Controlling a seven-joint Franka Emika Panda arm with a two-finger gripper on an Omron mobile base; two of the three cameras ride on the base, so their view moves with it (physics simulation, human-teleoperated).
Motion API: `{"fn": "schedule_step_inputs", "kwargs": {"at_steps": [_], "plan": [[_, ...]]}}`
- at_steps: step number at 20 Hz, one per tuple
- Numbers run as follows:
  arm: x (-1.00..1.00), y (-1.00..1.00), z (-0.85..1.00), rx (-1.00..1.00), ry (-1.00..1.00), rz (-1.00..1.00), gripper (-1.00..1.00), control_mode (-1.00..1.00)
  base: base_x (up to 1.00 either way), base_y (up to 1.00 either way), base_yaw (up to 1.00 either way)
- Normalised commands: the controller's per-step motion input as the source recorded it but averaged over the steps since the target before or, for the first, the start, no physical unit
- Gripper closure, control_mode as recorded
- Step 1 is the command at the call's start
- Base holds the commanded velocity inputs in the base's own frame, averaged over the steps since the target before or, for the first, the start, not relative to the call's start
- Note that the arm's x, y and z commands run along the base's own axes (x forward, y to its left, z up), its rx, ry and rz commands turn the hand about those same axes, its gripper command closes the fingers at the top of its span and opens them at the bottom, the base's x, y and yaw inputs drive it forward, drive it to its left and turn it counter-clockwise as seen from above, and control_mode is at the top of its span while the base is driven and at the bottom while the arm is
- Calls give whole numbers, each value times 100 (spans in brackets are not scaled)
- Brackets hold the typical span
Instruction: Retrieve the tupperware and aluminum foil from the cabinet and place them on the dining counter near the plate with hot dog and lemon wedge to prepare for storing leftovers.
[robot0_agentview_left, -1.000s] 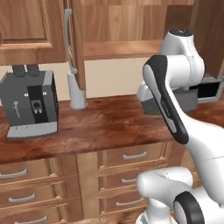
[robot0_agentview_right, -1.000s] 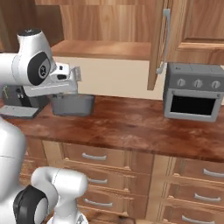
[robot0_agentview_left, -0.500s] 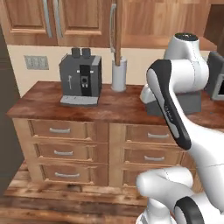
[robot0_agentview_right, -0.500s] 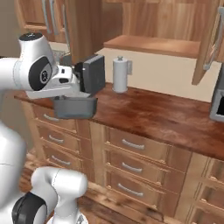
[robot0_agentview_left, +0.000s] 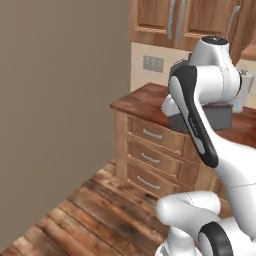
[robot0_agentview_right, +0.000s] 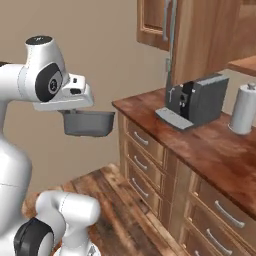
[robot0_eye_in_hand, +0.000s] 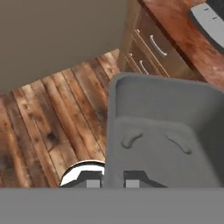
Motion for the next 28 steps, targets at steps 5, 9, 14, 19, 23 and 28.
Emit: {"fn": "schedule_step_inputs", "kwargs": {"at_steps": [5,9,14,19,23,28], "plan": [[0,0,0,0,0,0,100,100,4,11,92],[0,0,0,0,0,0,100,100,16,0,95],[0,0,0,0,0,0,100,100,19,0,96],[0,0,0,0,0,0,100,100,20,0,97],[0,0,0,0,0,0,100,100,17,-5,99],[0,0,0,0,0,0,100,100,15,-13,98]]}}
